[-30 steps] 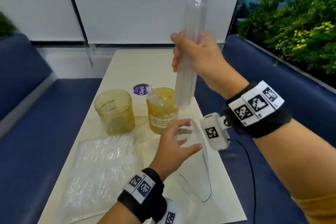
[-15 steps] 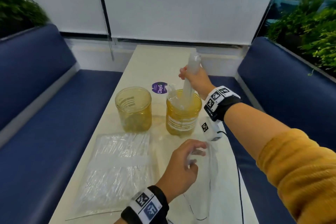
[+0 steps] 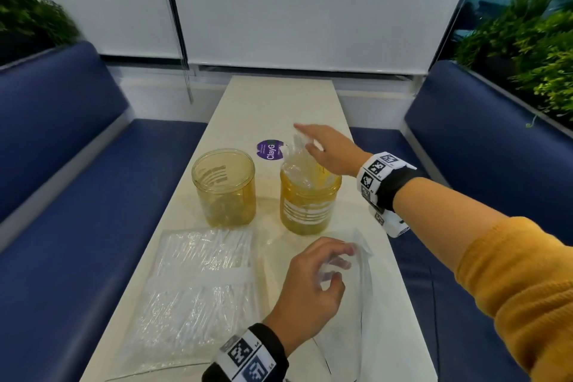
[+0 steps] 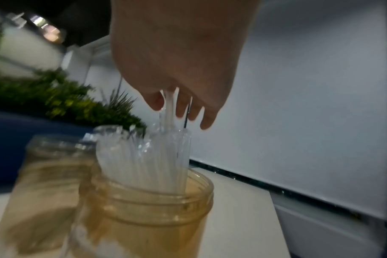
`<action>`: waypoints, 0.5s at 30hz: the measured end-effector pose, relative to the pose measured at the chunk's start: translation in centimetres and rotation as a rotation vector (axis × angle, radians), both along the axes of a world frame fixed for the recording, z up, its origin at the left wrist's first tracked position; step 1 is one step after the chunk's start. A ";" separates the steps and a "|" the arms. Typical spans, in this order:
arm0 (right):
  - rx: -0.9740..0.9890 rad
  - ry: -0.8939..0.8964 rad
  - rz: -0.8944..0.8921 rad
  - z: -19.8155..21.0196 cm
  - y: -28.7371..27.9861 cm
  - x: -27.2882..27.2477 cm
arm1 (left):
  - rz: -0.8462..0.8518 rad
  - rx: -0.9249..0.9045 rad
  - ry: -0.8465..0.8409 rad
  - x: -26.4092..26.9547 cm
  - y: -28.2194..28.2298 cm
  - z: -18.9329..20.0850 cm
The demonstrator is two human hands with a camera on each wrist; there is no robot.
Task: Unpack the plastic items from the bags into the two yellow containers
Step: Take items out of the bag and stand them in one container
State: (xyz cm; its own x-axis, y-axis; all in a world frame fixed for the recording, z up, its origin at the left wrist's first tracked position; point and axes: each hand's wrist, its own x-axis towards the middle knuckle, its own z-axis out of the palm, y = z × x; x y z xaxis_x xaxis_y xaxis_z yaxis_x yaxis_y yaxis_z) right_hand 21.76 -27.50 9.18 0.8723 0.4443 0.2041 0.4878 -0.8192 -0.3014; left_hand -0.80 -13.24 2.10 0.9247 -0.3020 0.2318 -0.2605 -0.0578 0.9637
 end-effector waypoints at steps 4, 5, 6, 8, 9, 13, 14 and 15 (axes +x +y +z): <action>-0.396 0.020 -0.023 -0.8 -0.1 -0.7 | 0.010 0.013 -0.001 0.3 0.0 0.6; -0.268 -0.010 -0.058 -0.5 -0.2 -1.0 | 0.011 0.010 -0.002 0.4 -0.1 0.7; -0.118 -0.053 -0.085 -0.3 -0.3 -1.1 | 0.012 0.008 -0.005 0.5 -0.1 0.9; -0.044 -0.079 -0.099 -0.1 -0.5 -1.7 | 0.014 0.010 -0.017 0.6 -0.3 1.3; -0.111 -0.023 -0.092 -0.3 -0.6 -2.1 | 0.013 0.017 -0.023 0.7 -0.4 1.5; -0.270 0.177 -0.103 -1.3 -1.7 -4.8 | -0.021 0.112 -0.060 1.2 -0.4 1.9; -0.223 0.140 -0.135 -0.8 -2.1 -5.5 | -0.029 0.176 -0.091 1.4 -0.3 2.1; -0.170 0.100 -0.178 0.2 -2.5 -6.5 | -0.036 0.268 -0.134 1.5 -0.2 2.3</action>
